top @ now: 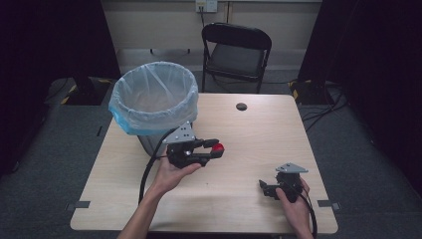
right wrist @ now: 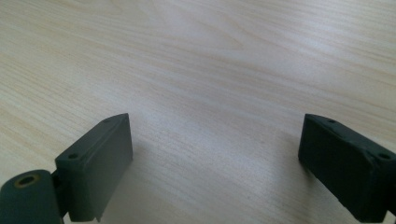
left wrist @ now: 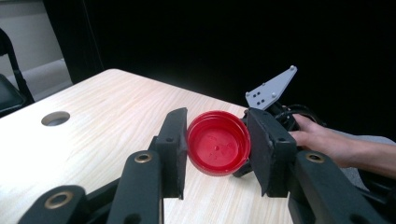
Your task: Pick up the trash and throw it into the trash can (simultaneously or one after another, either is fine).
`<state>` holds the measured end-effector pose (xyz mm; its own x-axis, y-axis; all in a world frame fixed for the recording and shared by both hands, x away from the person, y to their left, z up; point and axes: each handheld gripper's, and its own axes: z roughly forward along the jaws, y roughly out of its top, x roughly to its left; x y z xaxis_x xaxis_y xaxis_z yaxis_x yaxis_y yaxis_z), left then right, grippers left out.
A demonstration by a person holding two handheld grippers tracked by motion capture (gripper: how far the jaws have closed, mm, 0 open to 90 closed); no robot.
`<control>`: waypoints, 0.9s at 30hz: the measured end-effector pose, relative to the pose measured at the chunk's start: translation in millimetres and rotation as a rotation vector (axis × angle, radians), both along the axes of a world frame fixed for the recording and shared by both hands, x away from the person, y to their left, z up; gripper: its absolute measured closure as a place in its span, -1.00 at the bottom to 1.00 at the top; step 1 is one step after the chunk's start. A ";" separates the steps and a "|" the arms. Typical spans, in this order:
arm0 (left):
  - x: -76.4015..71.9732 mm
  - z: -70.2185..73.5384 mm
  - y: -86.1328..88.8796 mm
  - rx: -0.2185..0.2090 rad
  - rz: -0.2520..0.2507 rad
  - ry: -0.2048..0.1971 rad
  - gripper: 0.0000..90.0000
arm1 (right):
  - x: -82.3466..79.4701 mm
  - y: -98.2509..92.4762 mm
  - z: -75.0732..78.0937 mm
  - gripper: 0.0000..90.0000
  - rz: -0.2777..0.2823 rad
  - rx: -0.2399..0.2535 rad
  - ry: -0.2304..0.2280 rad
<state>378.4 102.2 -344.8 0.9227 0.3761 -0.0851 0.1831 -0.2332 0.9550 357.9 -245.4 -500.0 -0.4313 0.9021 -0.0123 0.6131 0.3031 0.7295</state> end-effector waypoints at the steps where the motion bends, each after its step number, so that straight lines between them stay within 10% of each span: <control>1: 0.1 4.2 0.2 -0.004 -0.003 -0.007 0.33 | 0.0 0.0 0.0 -0.80 0.000 0.000 0.000; 27: 9.5 56.1 17.2 -0.092 -0.004 -0.066 0.33 | 0.0 0.0 0.0 -0.80 0.000 0.000 0.000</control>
<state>388.0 119.5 -288.7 0.9290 0.3655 -0.0582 0.1184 -0.1446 0.9824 357.9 -245.4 -500.0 -0.4310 0.9023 -0.0120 0.6136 0.3027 0.7293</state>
